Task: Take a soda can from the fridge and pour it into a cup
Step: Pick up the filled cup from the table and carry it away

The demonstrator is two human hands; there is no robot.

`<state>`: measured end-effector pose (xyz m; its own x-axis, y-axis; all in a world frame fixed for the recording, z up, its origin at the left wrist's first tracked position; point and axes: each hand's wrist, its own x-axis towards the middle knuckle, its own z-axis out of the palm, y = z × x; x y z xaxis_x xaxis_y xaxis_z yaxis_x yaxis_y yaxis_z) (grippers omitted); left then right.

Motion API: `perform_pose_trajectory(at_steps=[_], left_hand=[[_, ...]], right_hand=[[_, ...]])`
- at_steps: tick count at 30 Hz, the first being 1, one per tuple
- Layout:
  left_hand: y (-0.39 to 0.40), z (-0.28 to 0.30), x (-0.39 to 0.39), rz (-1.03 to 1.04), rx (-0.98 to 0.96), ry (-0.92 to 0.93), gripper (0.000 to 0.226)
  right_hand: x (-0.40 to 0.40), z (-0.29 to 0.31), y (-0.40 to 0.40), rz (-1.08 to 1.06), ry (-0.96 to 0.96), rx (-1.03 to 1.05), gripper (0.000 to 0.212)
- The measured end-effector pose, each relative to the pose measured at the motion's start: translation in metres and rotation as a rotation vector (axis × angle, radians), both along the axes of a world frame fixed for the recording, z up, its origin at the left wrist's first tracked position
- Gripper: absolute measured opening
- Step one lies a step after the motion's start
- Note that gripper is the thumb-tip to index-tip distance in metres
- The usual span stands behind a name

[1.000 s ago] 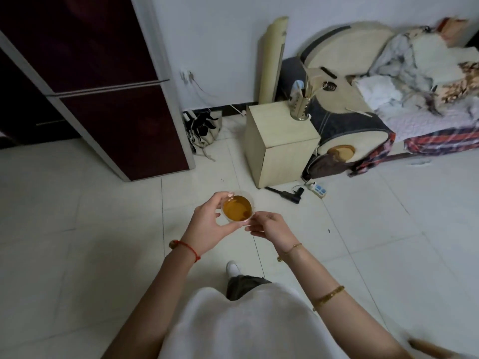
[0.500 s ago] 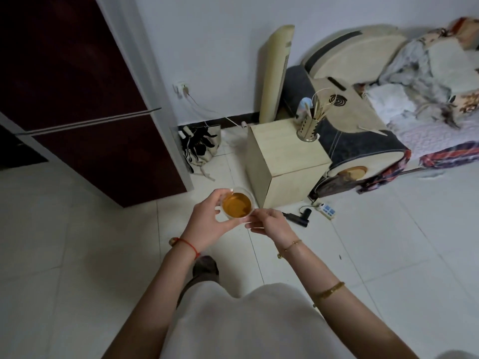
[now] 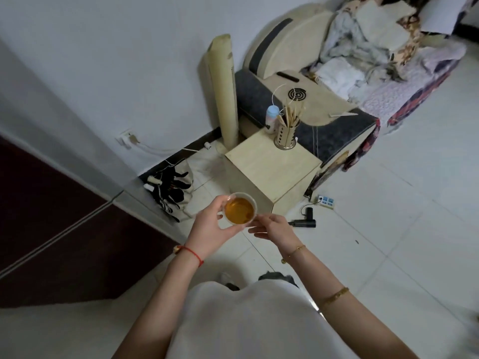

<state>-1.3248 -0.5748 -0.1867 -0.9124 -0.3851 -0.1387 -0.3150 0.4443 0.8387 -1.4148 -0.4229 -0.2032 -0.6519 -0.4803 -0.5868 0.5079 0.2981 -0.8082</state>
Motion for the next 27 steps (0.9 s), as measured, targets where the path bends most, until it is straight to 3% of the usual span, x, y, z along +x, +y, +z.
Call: perform_pose_trajectory(at_steps=[11,27], left_hand=[[-0.097,-0.013,-0.094,-0.24,0.015,-0.039,0.06],[-0.157,-0.039,-0.283,-0.515,0.045,-0.053,0.064]], right_hand=[[-0.057,-0.016,-0.085,-0.251,-0.05,0.062,0.027],[-0.212,-0.046,-0.139,-0.513,-0.161,0.084,0.028]])
